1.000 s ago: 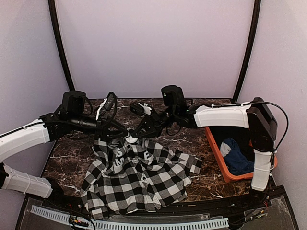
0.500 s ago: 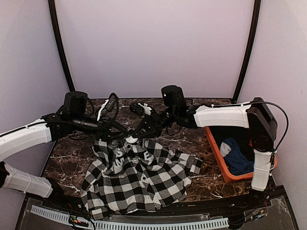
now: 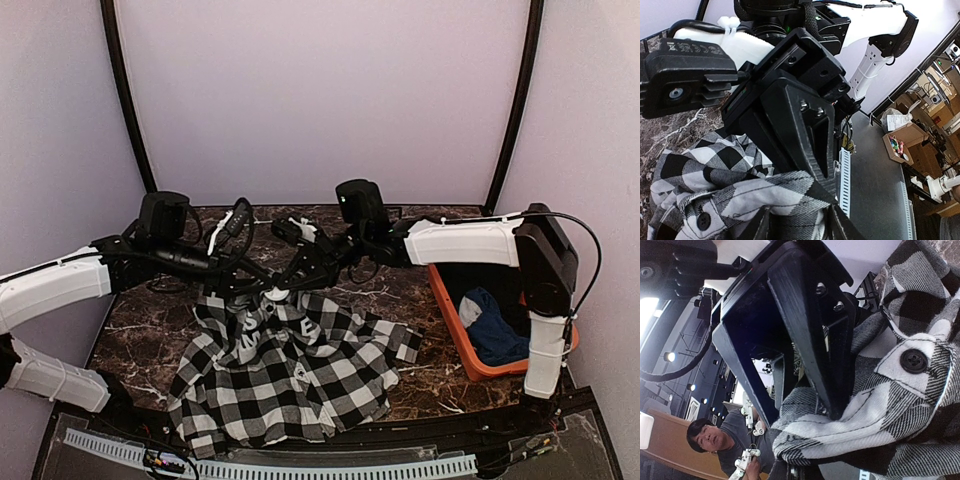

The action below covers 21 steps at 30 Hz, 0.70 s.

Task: Pin the brooch onto the clothing
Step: Pin the brooch to the flattened clothing.

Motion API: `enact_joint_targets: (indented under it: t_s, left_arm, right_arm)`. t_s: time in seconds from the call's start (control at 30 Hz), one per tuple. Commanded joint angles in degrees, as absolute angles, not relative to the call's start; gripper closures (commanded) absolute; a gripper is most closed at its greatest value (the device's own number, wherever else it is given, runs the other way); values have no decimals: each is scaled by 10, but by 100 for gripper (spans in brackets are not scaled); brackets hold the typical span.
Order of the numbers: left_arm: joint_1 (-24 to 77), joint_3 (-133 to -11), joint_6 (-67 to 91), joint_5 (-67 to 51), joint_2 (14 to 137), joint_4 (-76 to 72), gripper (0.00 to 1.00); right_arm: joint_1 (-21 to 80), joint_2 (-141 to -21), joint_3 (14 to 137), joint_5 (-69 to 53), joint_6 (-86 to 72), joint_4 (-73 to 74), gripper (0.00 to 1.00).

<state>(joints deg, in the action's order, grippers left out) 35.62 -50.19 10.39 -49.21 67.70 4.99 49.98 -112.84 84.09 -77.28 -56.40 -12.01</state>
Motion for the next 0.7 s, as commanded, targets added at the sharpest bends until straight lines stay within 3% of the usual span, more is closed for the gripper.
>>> enact_joint_targets:
  t_s: [0.0, 0.43, 0.67]
  left_arm:
    - [372, -520, 72, -465, 688, 95, 63]
    - [384, -549, 39, -420, 712, 152, 69]
    - [397, -572, 17, -395, 729, 196, 70]
  right_arm:
    - [502, -1128, 861, -782, -553, -138, 100]
    - [504, -1132, 886, -768, -492, -50, 100]
    - [504, -1141, 938, -735, -394, 92, 100]
